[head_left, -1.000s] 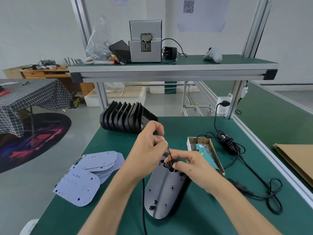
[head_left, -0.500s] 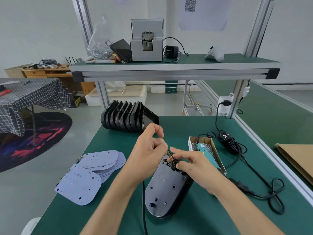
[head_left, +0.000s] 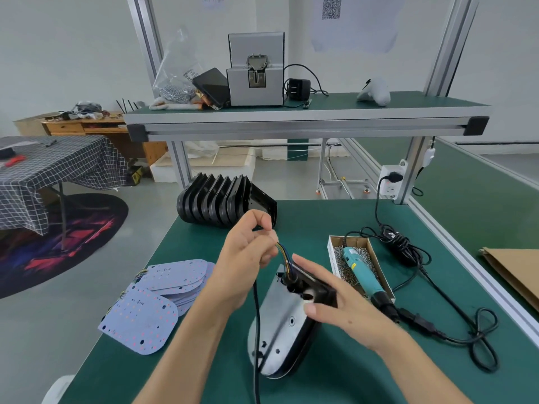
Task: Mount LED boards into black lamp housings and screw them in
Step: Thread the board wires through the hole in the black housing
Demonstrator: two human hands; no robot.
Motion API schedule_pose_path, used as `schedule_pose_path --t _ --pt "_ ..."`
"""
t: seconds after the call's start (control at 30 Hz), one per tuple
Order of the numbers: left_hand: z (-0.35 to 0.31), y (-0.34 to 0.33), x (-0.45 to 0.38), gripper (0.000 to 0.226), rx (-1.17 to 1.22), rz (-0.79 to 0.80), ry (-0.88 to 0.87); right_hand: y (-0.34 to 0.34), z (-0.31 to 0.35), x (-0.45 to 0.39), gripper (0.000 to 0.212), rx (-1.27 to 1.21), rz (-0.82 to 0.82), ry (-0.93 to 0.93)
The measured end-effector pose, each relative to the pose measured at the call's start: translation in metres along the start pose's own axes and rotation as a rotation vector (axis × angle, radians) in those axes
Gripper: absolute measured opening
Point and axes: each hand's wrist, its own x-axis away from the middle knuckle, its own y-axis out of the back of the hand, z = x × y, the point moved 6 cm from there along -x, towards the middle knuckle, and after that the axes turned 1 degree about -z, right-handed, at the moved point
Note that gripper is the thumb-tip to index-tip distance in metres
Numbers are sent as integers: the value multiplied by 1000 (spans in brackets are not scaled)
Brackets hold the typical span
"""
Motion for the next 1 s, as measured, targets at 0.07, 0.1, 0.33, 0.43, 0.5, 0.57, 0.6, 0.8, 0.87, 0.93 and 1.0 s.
schedule_pose_path --t 0.07,0.1,0.33,0.43,0.5,0.57,0.6,0.8,0.87,0.93,1.0 --pt "-4 -4 1 14 106 4 -11 -9 -2 -1 78 -120 -23 38" --pt "-7 -4 2 15 158 2 -13 -13 -4 -3 82 -189 -30 55" --pt "-16 7 -6 20 536 -19 67 -34 6 -12 85 -448 -89 145" --pt "-12 14 -11 19 755 -56 94 -42 19 -16 74 -508 -114 206" --pt "-8 19 -12 15 816 -115 100 -44 27 -19 71 -508 -160 238" --pt "-4 26 -13 13 791 -161 105 -41 32 -20 68 -522 -249 263" --pt "-1 29 -12 14 734 -177 105 -37 35 -20 69 -540 -304 273" --pt "7 34 -2 31 37 -200 24 -4 51 -19 58 -595 -508 308" --pt "1 24 -1 25 -121 -122 -29 3 58 -22 44 -569 -550 314" --pt "-8 13 1 26 -265 -39 -80 8 66 -25 43 -511 -559 316" --pt "-18 3 2 25 -441 -22 -146 11 73 -27 45 -469 -543 315"
